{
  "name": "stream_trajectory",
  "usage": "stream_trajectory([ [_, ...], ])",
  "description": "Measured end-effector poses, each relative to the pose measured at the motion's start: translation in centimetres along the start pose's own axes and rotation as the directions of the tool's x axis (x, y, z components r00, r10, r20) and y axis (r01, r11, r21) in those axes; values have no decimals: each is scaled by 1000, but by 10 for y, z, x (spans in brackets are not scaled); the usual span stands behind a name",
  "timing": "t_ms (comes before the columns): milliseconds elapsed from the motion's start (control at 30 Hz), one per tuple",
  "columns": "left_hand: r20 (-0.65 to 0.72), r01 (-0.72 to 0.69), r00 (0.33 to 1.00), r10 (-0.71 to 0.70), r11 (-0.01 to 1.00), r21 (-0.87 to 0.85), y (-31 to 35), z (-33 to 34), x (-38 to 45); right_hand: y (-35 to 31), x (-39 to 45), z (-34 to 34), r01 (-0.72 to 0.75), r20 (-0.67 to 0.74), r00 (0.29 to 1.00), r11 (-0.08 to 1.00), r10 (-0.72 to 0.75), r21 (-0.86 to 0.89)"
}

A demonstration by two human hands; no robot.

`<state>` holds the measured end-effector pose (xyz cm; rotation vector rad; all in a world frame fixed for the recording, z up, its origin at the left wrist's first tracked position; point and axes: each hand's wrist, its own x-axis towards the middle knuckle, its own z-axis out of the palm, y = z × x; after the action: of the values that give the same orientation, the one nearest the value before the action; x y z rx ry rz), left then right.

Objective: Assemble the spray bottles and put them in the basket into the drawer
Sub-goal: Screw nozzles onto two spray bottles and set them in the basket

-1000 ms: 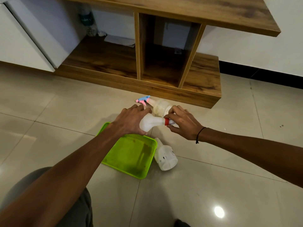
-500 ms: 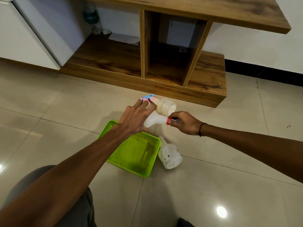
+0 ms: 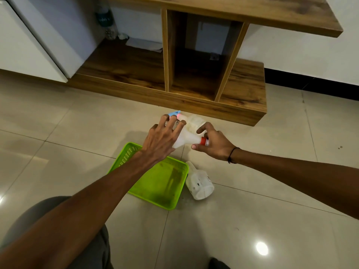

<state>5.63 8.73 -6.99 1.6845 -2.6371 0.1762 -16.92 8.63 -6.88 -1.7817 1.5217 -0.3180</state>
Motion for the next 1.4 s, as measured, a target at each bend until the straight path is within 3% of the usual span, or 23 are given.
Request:
stream_trajectory([
  [100,-29,1,1000,-2,999,-43,-2,3,-2,2,-4,6,68,-135,988,994,-79,-86],
  [267,-96,-9,995,3,998,-67,-5,7,-1,3,-7,10,118,-196,969,978,-151,-170],
  [367,-111,4,994,-9,999,-43,-2,10,-2,-3,-5,4,50,-151,987,998,-55,-35],
  [533,-206,-78,975,80,997,21,2,18,-6,4,0,-6,-6,152,988,989,-17,150],
  [633,-315,-173,938,148,984,-51,-7,22,-2,6,-3,-4,-33,150,989,981,4,192],
  [700,-342,-218,929,144,958,-188,-17,19,3,7,-3,-4,-5,92,996,989,-9,147],
  [767,-284,-139,959,-6,863,-486,-29,12,11,7,-2,-6,42,21,999,995,-44,91],
  [800,-189,-28,973,-134,740,-672,-34,6,14,8,-2,-8,65,-17,998,997,-64,51],
  [833,-23,120,969,-248,544,-830,-38,0,17,8,-2,-8,86,-58,995,996,-86,-12],
  [867,221,299,941,-257,325,-897,-42,-5,20,8,-3,-7,110,-99,988,989,-119,-98],
  [900,445,472,879,-173,170,-865,-45,-9,23,7,-4,-5,137,-142,976,969,-167,-204],
  [933,574,577,817,-63,125,-807,-47,-12,23,6,-5,-2,162,-175,959,937,-224,-311],
  [967,618,612,786,22,115,-782,-48,-10,22,5,-4,0,178,-194,943,903,-270,-391],
  [1033,592,591,802,79,43,-806,-52,-4,21,5,-3,-1,177,-190,941,886,-280,-429],
  [1100,484,486,865,136,15,-874,-59,3,20,7,-1,-9,176,-68,979,962,-194,-210],
  [1167,299,259,927,226,191,-947,-63,6,20,8,1,-17,154,73,985,988,-155,28],
  [1233,173,65,961,217,430,-901,-58,7,22,7,2,-20,145,67,987,988,-149,61],
  [1267,149,25,964,219,485,-874,-56,7,23,7,2,-20,142,49,988,989,-144,40],
  [1300,175,55,960,218,466,-883,-57,7,24,6,2,-19,142,28,989,990,-142,-11],
  [1333,243,157,950,196,375,-914,-60,6,23,8,3,-17,141,-2,990,986,-141,-91],
  [1400,459,451,875,153,85,-888,-70,7,24,10,2,-13,151,-93,978,943,-186,-298],
])
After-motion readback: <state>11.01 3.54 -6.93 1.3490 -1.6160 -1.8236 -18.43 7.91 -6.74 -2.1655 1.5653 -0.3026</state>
